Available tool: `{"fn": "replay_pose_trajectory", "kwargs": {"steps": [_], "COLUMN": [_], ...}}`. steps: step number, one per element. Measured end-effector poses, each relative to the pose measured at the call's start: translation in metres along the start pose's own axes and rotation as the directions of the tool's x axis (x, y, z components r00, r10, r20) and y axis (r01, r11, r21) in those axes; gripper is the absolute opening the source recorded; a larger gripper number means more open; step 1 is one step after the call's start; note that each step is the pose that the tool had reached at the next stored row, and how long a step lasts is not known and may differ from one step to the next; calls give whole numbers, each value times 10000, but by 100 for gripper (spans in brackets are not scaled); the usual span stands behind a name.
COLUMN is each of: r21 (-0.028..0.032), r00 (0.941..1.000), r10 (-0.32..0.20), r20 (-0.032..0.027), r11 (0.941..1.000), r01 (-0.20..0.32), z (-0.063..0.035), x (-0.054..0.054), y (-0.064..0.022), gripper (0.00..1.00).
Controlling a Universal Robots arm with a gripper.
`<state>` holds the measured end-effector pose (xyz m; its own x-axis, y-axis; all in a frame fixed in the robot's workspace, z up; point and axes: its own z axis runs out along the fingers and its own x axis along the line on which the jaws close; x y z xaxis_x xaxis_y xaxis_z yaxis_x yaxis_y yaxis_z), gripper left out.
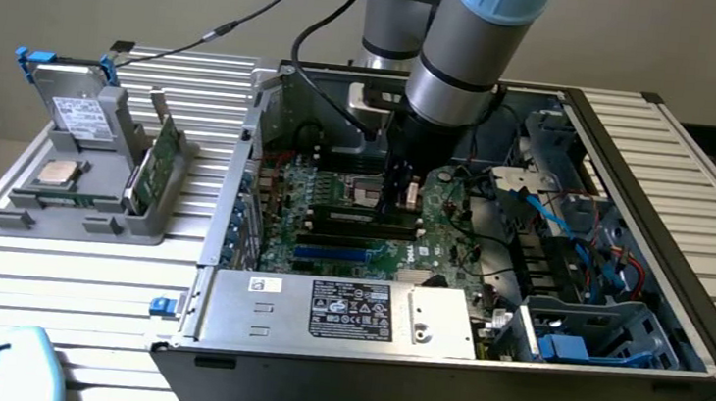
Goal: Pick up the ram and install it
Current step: 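Insert the ram into the slot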
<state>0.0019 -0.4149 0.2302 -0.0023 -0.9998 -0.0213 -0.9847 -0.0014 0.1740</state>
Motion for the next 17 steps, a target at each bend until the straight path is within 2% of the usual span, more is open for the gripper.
{"fn": "replay_pose_trajectory", "kwargs": {"steps": [2,4,12,14,17], "r21": [-30,-95,-101,-87,-81], "r00": [10000,9999,9999,9999,9997], "r10": [55,103,127,130,158], "r20": [6,4,3,-24,-171], "r11": [10000,9999,9999,9999,9998], "r01": [-55,-103,-127,-131,-159], "z": [0,-1,0,0,0], "x": [0,1,1,0,-4], "y": [-1,0,0,-1,0], "gripper": [13,13,13,13,13]}}
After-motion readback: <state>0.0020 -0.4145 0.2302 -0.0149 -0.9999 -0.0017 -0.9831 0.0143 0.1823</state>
